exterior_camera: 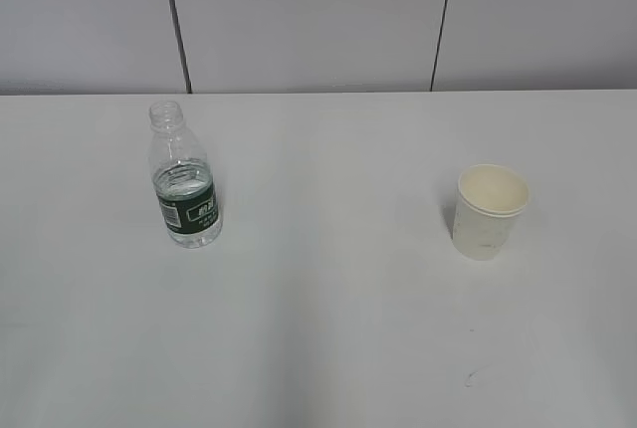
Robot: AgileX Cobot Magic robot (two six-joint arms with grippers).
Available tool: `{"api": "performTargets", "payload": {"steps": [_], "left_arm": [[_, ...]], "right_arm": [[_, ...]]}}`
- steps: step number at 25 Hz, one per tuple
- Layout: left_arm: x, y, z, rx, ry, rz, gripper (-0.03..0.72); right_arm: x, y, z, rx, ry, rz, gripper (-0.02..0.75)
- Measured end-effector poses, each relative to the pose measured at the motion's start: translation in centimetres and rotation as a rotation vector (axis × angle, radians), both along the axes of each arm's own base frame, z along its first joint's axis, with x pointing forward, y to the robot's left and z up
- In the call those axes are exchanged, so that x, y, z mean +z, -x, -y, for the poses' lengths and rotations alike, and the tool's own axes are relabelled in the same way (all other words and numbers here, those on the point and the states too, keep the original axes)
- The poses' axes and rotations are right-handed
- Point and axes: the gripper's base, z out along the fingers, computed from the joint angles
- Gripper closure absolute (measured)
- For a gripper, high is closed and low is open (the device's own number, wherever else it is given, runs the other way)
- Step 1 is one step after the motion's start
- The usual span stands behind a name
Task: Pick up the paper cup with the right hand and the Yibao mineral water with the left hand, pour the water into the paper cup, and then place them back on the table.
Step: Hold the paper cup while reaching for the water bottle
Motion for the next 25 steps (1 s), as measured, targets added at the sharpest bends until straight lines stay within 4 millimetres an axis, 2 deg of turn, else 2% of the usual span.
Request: {"api": "performTargets", "payload": {"steps": [22,25], "left_arm": [[0.00,0.00,0.00,0.000,0.000,0.000,0.447],[0.01,0.00,0.00,0.000,0.000,0.001,0.447]], "right_arm": [[0.00,0.00,0.00,0.000,0.000,0.000,0.153],[0.59,0.04,0.05,-0.002,0.000,0.040,0.153]]}}
